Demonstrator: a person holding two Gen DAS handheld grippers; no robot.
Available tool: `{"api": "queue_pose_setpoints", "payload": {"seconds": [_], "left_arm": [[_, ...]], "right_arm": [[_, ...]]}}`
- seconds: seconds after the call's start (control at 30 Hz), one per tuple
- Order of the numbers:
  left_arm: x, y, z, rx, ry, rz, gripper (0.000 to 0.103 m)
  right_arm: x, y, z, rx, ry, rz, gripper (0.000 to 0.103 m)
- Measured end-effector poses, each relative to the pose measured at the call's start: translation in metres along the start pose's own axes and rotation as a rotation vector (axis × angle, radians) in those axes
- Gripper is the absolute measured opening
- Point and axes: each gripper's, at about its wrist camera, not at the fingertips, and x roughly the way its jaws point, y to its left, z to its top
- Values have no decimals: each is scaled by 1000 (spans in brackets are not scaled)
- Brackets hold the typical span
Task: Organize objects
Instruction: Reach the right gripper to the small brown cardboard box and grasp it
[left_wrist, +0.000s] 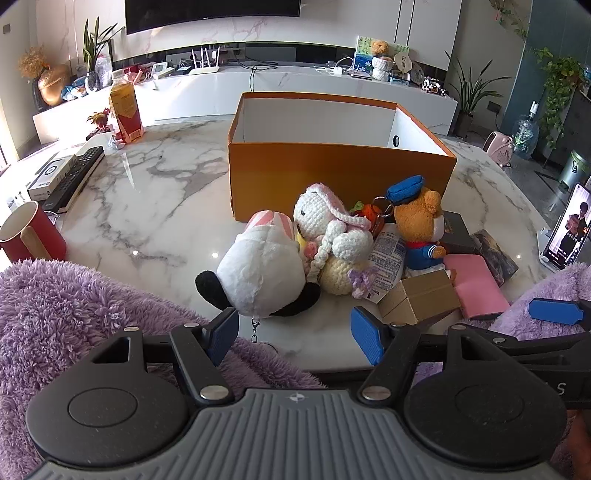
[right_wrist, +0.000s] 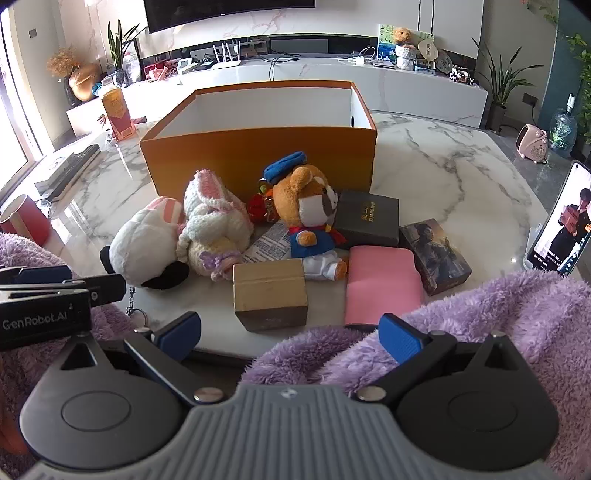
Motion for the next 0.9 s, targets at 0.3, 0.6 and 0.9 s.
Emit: {"api": "queue_pose_setpoints", "payload": {"seconds": [0.3, 0.6, 0.9], "left_arm": [[1, 1, 0, 2, 6, 3, 79], [7, -1, -1, 6, 21, -16, 79], [16, -3, 3, 21, 39, -50, 78]], "right_arm": [[1, 1, -1, -2, 4, 7, 102], [6, -1, -2, 10, 17, 11, 102], [15, -5, 4, 14, 28, 20, 101]]}}
